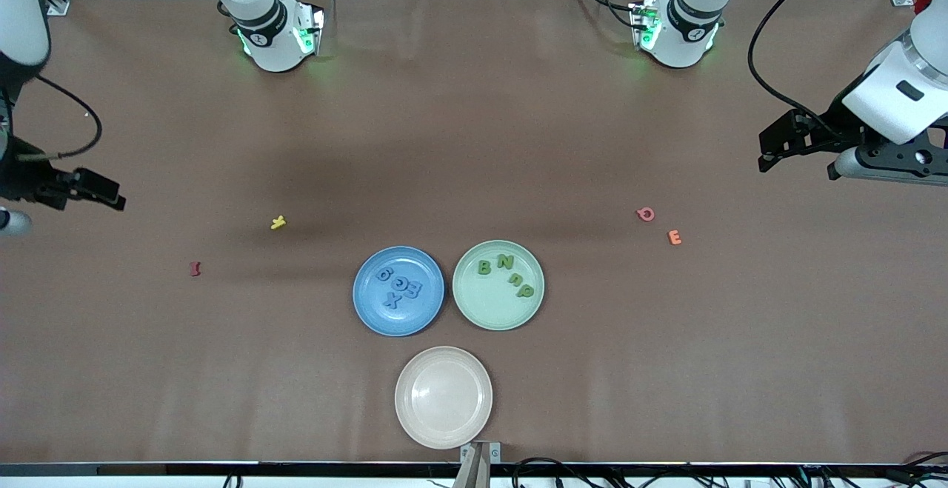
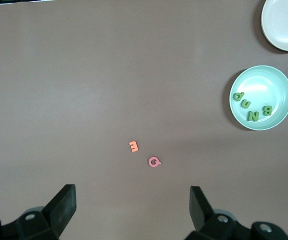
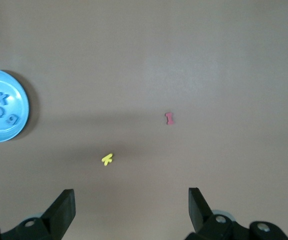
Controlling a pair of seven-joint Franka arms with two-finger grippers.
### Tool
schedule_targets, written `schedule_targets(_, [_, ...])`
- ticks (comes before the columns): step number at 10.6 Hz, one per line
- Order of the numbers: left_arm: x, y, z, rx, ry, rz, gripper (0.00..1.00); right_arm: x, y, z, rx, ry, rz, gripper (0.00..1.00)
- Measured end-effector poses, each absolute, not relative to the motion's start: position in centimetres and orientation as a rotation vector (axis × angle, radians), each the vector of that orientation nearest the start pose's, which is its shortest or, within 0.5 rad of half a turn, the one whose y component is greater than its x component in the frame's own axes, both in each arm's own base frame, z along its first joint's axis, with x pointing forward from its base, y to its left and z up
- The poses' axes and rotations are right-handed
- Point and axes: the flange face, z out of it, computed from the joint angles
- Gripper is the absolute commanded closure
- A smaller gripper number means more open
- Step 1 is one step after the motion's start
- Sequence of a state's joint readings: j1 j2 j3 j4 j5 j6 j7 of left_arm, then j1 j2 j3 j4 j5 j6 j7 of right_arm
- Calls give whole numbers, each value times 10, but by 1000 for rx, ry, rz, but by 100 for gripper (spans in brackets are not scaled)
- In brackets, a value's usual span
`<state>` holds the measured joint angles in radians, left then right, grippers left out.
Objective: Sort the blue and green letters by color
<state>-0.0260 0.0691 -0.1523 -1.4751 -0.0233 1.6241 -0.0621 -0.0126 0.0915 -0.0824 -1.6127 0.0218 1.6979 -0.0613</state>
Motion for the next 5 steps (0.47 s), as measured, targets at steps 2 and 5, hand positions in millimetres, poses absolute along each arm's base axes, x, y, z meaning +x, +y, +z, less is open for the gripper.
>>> schedule_targets(2, [573, -105, 634, -3170, 195, -115, 0, 572, -43, 618, -3129, 53, 7, 0])
schedule_targets(5, [572, -109, 634, -3170, 204, -120, 0, 568, -41, 652, -3131, 47, -52, 0])
